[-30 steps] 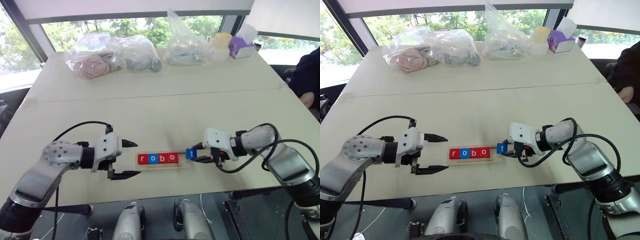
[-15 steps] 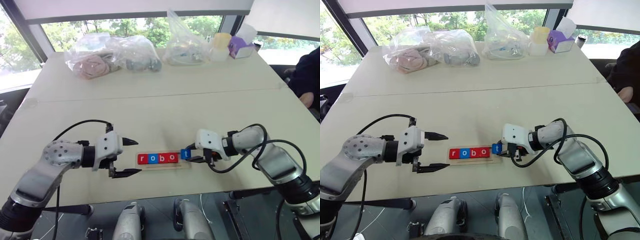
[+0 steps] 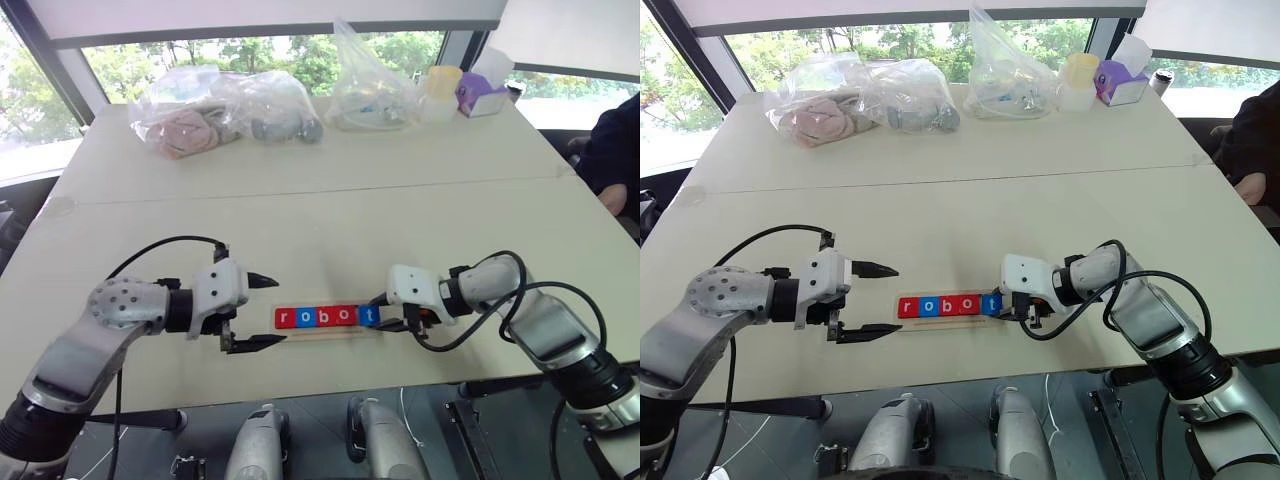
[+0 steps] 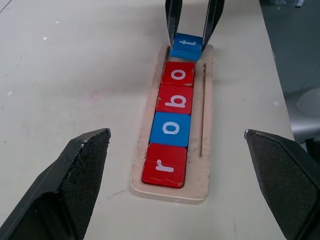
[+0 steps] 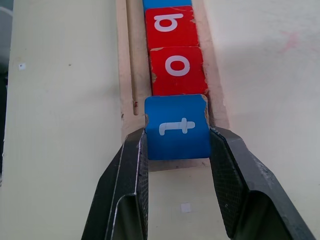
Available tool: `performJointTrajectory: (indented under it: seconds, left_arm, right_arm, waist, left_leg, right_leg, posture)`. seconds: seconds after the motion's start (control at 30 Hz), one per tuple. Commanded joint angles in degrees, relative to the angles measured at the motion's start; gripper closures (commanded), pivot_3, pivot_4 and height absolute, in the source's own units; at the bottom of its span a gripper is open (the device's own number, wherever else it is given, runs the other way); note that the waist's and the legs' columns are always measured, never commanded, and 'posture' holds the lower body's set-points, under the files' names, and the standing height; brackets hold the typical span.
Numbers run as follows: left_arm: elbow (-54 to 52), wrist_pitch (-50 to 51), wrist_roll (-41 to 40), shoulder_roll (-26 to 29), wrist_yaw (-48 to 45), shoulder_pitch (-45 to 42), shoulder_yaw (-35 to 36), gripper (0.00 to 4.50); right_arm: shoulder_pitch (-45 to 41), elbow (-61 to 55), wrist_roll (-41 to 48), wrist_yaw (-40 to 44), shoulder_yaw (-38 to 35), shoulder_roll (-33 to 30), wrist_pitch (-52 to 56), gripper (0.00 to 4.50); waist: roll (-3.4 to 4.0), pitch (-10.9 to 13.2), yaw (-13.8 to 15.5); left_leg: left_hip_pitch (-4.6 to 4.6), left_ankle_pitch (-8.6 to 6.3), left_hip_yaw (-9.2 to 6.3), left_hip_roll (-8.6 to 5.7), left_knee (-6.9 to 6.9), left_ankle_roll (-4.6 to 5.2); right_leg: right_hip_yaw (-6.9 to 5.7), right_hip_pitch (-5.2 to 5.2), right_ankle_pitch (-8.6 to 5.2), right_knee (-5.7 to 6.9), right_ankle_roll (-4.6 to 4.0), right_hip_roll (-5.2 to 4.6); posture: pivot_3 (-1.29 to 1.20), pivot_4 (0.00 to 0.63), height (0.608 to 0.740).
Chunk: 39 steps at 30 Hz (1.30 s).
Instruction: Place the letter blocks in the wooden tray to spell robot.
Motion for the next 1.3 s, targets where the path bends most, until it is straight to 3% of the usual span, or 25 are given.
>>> performJointTrajectory:
  seconds: [0.03,1.3]
  left_arm:
    - [-2.14,0.12,-1.07,-0.11,0.27,-0.81,0.35,0.00]
    - [-2.92,0.87,-1.38,-0.90,1.68,-0.58,-0.12,0.00]
  right_arm:
    - [-1.57,-0.22,-0.30,0.38,-0.12,0.24,-0.64,3.37]
    - [-2.69,1.13,-1.59,1.00,0.32,1.71,-1.00,3.37]
  waist:
    - [0.00,0.00,0.00]
    - [-0.01,0.00,0.02]
  left_leg:
    - [0.00,0.00,0.01,0.00,0.00,0.00]
    - [0.01,0.01,0.07,-0.02,0.01,0.00]
  right_leg:
    - [0.00,0.00,0.00,0.00,0.00,0.00]
    - [0.00,0.03,0.01,0.03,0.00,0.01]
  posture:
    - [0.00,0.150,0.740]
    - [0.00,0.150,0.740]
